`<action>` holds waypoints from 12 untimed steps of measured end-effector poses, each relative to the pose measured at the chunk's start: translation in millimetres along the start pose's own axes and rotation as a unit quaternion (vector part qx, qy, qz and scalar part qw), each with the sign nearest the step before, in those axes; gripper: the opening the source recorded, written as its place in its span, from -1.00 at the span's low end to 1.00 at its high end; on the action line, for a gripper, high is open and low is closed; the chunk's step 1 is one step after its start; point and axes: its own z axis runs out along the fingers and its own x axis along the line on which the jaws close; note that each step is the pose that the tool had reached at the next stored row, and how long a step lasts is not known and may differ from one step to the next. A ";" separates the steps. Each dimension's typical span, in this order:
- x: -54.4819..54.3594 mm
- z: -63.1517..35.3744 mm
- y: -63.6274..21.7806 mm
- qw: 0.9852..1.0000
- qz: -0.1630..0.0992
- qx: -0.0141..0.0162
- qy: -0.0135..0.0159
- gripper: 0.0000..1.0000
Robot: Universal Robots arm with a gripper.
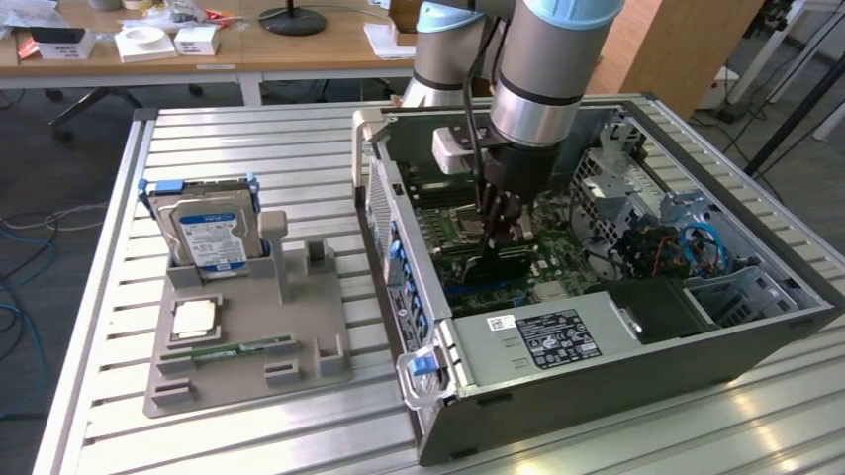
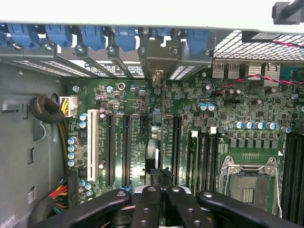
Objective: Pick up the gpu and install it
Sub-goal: 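Press down on the gpu until it lock into place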
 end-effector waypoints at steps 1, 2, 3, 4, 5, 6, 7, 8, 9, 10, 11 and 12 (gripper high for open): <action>0.0 0.3 0.0 1.000 0.000 0.000 0.000 -0.80; 0.0 0.6 0.0 1.000 0.000 0.000 0.000 -0.80; 0.0 0.7 0.0 1.000 0.000 0.000 0.000 -0.80; 0.0 0.7 0.0 1.000 0.000 0.000 0.000 -0.80; 0.0 0.8 0.0 1.000 0.000 0.000 0.000 -0.80; 0.0 0.8 0.0 1.000 0.000 0.000 0.000 -0.80; 0.0 0.9 0.0 1.000 0.000 0.000 0.000 -0.80; 0.0 0.9 0.0 1.000 0.000 0.000 0.000 -0.80; 0.0 1.0 0.0 1.000 0.000 0.000 0.000 -0.80; 0.0 1.4 0.0 1.000 0.000 0.000 0.000 -0.80; 0.0 1.9 0.0 1.000 0.000 0.000 0.000 -0.80; 0.0 2.2 0.0 1.000 0.000 0.000 0.000 -0.80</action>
